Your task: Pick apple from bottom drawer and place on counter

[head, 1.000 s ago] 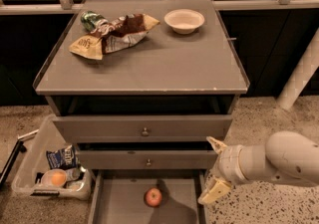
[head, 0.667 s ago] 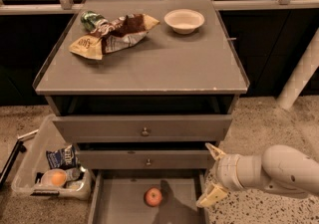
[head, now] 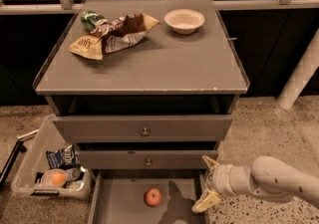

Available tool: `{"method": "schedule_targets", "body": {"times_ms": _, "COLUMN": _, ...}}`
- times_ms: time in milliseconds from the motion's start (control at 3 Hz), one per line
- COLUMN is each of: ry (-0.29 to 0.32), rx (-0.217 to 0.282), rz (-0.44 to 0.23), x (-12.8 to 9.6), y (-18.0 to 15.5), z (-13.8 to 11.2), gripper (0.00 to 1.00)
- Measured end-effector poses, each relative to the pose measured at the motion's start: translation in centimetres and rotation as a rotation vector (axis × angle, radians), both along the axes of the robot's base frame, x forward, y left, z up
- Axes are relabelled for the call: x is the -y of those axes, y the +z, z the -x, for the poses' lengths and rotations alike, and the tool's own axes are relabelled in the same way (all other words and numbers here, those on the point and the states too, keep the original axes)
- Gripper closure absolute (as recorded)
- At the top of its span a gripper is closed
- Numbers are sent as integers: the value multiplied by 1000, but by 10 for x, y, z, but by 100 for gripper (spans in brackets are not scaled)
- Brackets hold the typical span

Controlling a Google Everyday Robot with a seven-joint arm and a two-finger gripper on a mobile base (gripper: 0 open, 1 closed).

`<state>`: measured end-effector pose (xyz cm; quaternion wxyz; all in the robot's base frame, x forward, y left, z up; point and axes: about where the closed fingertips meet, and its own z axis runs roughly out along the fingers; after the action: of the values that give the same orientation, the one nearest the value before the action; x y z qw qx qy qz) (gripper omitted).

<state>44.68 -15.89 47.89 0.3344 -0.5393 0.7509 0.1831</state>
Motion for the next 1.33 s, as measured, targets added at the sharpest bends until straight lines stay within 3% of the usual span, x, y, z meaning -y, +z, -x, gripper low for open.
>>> {"method": "schedule_targets", "body": {"times_ms": 667, "ry": 16, "rx": 1, "rz": -10, "x": -8, "y": -9, "z": 2, "gripper": 0}}
{"method": "schedule_targets", "body": {"times_ms": 1333, "ry": 72, "rx": 46, "rz": -69, "x": -38, "y": -72, "z": -4, "gripper": 0}}
